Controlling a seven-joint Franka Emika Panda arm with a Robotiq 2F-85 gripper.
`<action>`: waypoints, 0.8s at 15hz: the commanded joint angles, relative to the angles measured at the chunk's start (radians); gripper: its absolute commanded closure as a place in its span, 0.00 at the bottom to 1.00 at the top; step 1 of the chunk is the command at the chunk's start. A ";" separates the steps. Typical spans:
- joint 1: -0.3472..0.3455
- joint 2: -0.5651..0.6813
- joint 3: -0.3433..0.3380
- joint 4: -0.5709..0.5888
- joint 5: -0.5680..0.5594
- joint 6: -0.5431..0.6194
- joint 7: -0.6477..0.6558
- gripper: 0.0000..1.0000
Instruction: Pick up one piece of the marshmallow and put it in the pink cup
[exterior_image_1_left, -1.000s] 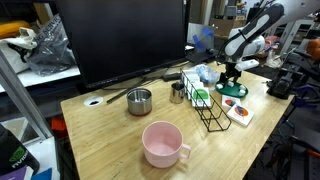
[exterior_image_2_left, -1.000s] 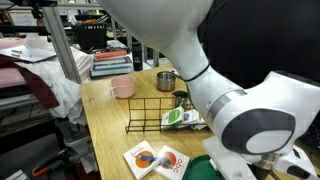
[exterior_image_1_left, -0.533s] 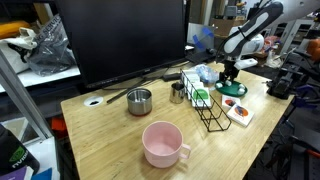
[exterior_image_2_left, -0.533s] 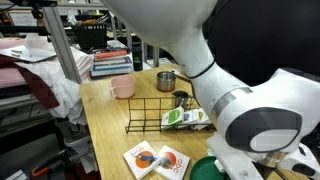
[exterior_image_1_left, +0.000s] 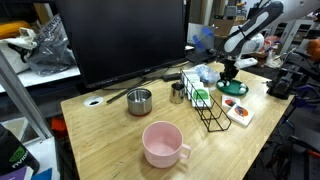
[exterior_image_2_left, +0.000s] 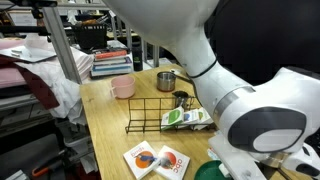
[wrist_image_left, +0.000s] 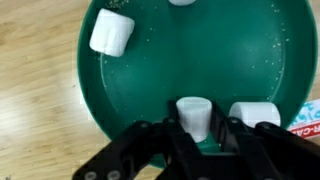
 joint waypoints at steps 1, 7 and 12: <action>-0.008 -0.010 0.000 -0.016 0.003 0.027 -0.012 0.92; -0.017 -0.123 -0.004 -0.127 0.017 0.104 -0.020 0.92; -0.008 -0.287 0.008 -0.297 0.018 0.191 -0.056 0.92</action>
